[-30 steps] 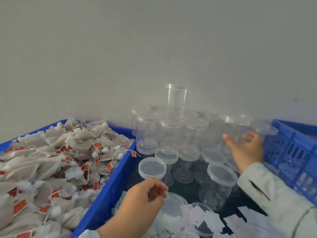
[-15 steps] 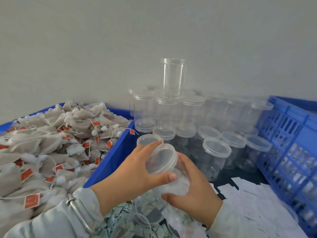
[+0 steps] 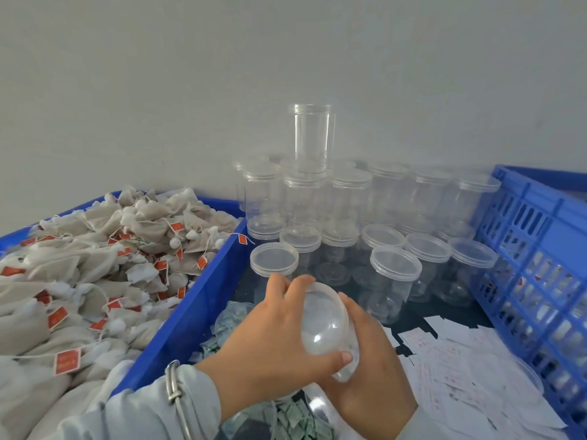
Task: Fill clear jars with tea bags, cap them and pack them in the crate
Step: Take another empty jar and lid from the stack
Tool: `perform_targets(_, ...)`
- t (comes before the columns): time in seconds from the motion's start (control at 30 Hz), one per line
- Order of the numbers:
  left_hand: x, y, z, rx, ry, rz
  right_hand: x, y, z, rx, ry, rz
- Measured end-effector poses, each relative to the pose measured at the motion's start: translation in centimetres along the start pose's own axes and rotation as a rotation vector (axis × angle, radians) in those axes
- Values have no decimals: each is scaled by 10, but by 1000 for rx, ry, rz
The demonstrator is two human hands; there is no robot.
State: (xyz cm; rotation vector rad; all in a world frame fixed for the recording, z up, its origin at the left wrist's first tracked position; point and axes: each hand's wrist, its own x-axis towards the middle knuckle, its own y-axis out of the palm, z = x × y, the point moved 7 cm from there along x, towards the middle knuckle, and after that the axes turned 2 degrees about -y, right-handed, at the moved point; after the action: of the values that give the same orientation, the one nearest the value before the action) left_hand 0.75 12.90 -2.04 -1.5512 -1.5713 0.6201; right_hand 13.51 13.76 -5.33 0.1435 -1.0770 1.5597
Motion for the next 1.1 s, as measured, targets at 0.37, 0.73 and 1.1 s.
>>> perform_targets(0.37, 1, 22, 21, -525, -532, 153, -16, -6, 1, -551, -322, -499)
perform_targets(0.73, -1, 34, 46, -1156, -813, 496, -18, -36, -47, -550, 80, -550)
perform_targets(1.1, 18, 45, 65, -1112, -811, 147, -22, -36, -39, -308, 144, -628)
